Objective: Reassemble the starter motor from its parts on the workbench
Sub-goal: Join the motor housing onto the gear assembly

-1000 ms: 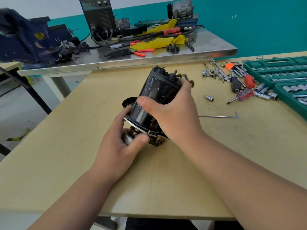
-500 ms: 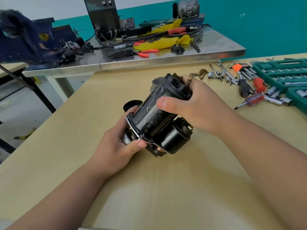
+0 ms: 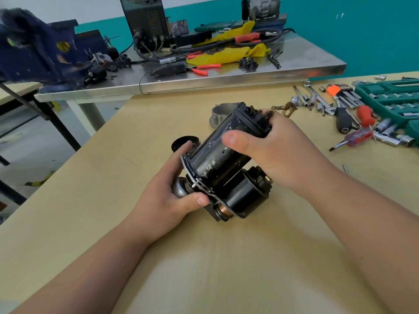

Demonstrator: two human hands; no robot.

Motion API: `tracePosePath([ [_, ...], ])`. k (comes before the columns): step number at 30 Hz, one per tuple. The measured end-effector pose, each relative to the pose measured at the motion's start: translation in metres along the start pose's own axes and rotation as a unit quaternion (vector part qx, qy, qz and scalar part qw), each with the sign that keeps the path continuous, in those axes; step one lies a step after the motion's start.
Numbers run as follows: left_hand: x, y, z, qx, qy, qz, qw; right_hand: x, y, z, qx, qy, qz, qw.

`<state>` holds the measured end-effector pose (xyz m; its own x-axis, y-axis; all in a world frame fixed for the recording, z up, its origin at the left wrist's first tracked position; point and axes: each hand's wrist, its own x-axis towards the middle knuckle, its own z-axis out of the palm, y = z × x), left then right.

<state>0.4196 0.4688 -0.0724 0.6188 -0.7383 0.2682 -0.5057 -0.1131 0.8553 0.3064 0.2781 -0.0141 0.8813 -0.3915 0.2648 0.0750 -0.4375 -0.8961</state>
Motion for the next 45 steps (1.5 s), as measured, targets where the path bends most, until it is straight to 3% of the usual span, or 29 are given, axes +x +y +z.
tracePosePath([
  [18, -0.005, 0.026, 0.013, 0.080, -0.027, -0.066, 0.994, -0.002, 0.006, -0.008, -0.005, -0.023, 0.138, 0.990],
  [22, 0.005, 0.048, 0.005, 0.103, -0.107, -0.117, 0.982, -0.011, 0.018, -0.013, 0.080, -0.030, 0.217, 0.972],
  [26, 0.022, 0.067, 0.004, 0.121, -0.190, -0.174, 0.959, -0.025, 0.023, -0.021, 0.063, -0.038, 0.276, 0.958],
  [29, 0.022, 0.073, 0.013, 0.108, -0.162, -0.174, 0.965, -0.032, 0.019, -0.032, -0.059, -0.026, 0.257, 0.964],
  [32, 0.013, 0.073, 0.020, 0.124, -0.134, -0.165, 0.969, -0.041, 0.016, -0.042, -0.186, -0.044, 0.254, 0.948],
  [34, 0.008, 0.073, 0.024, 0.149, -0.121, -0.165, 0.968, -0.050, 0.014, -0.046, -0.311, -0.030, 0.236, 0.920],
  [37, 0.001, 0.075, 0.032, 0.127, -0.116, -0.200, 0.965, -0.069, 0.004, -0.049, -0.509, 0.056, 0.170, 0.842],
  [38, -0.001, 0.076, 0.034, 0.117, -0.115, -0.212, 0.963, -0.076, 0.000, -0.047, -0.527, 0.083, 0.141, 0.834],
  [40, -0.003, 0.076, 0.037, 0.110, -0.106, -0.235, 0.960, -0.089, -0.011, -0.036, -0.491, 0.112, 0.055, 0.862],
  [42, -0.004, 0.076, 0.038, 0.121, -0.097, -0.250, 0.956, -0.096, -0.020, -0.017, -0.441, 0.055, -0.016, 0.896],
  [45, -0.006, 0.079, 0.038, 0.122, -0.101, -0.249, 0.955, -0.094, -0.019, 0.011, -0.430, -0.029, -0.034, 0.902],
])
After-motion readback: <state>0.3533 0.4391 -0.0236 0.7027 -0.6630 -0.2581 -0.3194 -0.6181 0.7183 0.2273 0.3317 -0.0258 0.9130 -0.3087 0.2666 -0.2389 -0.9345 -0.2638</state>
